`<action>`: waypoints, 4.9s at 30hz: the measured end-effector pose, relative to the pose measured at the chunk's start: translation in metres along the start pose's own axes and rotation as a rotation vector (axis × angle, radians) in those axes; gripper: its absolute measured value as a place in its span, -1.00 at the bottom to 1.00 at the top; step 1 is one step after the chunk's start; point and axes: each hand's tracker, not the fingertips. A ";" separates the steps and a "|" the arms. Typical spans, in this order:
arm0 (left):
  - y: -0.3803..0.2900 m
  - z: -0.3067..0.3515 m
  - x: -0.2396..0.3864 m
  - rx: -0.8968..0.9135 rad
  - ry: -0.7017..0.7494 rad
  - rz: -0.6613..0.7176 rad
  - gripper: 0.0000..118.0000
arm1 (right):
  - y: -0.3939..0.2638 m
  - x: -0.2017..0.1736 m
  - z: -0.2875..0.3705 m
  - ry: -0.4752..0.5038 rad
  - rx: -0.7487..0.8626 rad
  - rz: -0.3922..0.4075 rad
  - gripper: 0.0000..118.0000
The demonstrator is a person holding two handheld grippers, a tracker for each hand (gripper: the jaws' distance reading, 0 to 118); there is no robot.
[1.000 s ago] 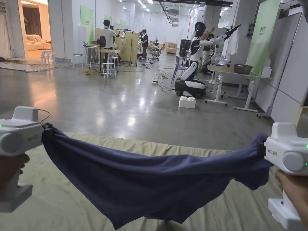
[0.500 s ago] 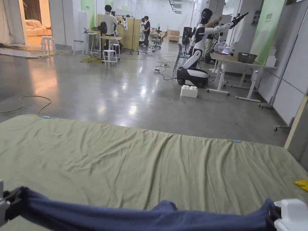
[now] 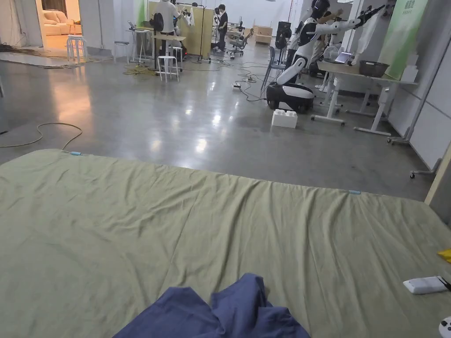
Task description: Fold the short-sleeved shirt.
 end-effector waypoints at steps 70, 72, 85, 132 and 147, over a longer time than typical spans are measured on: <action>0.010 -0.055 -0.021 -0.214 0.074 0.126 0.32 | 0.117 -0.150 0.026 0.145 0.403 -0.079 -0.96; 0.003 -0.064 -0.018 -0.263 0.078 0.123 0.32 | 0.114 -0.150 0.023 0.139 0.385 -0.079 -0.96; 0.000 -0.065 0.007 -0.189 0.040 0.028 -0.87 | 0.121 -0.144 -0.015 0.150 0.304 -0.022 -0.96; 0.193 0.021 0.060 0.314 -0.061 -0.034 -0.88 | 0.292 -0.037 -0.029 0.128 0.305 0.049 -0.92; 0.375 0.081 0.142 0.489 -0.119 -0.097 -0.89 | 0.404 0.040 0.058 -0.087 0.539 -0.029 -0.92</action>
